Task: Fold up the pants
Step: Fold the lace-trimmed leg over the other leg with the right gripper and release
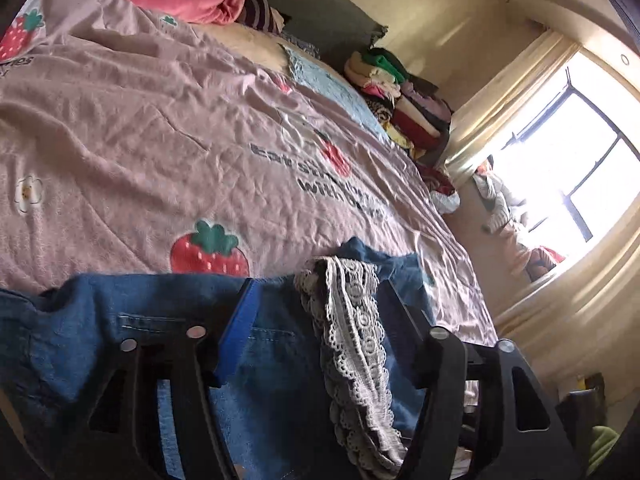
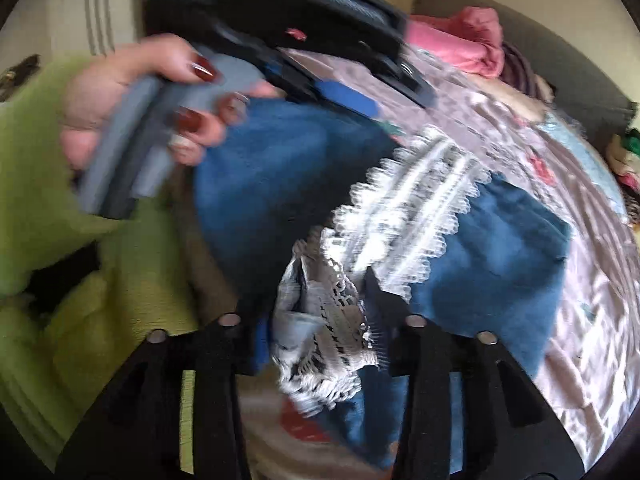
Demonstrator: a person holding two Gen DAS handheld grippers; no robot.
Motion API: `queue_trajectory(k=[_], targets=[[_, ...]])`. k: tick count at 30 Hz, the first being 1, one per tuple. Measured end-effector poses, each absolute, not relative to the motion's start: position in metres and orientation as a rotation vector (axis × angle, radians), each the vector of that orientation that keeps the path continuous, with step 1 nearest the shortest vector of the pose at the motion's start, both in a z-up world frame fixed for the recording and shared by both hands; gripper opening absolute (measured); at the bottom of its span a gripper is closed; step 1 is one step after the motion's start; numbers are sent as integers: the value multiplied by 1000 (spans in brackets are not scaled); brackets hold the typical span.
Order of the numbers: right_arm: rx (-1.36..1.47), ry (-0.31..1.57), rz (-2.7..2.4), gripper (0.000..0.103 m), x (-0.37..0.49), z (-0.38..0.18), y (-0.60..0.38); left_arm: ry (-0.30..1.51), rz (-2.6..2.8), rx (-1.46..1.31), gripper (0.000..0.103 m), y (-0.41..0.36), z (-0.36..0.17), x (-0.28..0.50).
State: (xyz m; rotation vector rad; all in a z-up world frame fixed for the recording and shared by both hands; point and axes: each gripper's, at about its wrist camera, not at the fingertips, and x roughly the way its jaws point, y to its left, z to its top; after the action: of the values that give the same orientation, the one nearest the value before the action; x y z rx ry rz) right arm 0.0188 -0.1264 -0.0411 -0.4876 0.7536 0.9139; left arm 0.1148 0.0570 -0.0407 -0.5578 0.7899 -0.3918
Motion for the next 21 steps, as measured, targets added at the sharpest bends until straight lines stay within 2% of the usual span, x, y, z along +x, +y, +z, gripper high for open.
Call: queue_trajectory(k=[1, 3, 4, 6, 7, 8, 9, 12, 13, 14, 15, 16, 17, 18, 20, 21], targets=[[-465, 746, 927, 47, 16, -34, -131, 800, -406, -562, 62, 52, -43, 117], [-386, 715, 932, 51, 19, -13, -151, 812, -435, -566, 62, 54, -46, 118], [-350, 700, 919, 57, 20, -5, -160, 827, -447, -564, 62, 50, -49, 122], [-277, 673, 854, 62, 38, 8, -182, 852, -438, -546, 62, 42, -54, 129], [-260, 675, 822, 62, 49, 10, -188, 862, -431, -547, 64, 40, -57, 133], [-243, 691, 767, 62, 63, 9, -195, 864, -424, -555, 74, 38, -59, 137], [-215, 731, 704, 62, 84, 6, -203, 864, -427, -577, 77, 37, -61, 141], [-117, 830, 618, 62, 135, -7, -221, 888, -412, -567, 79, 31, -63, 151], [-93, 848, 601, 62, 145, -11, -223, 895, -411, -558, 77, 29, -63, 154], [-65, 864, 591, 62, 158, -15, -226, 904, -409, -552, 71, 26, -64, 156], [-30, 886, 611, 62, 171, -19, -228, 910, -409, -547, 59, 24, -63, 158], [-13, 896, 611, 62, 178, -23, -229, 919, -411, -544, 33, 23, -64, 159], [-2, 908, 609, 63, 182, -26, -227, 921, -408, -544, 23, 22, -64, 160], [2, 933, 631, 65, 189, -32, -226, 920, -410, -546, 23, 22, -65, 161], [-11, 973, 628, 64, 200, -43, -224, 907, -420, -539, 17, 21, -62, 160], [-20, 1009, 667, 45, 203, -50, -219, 890, -428, -533, 16, 21, -56, 159]])
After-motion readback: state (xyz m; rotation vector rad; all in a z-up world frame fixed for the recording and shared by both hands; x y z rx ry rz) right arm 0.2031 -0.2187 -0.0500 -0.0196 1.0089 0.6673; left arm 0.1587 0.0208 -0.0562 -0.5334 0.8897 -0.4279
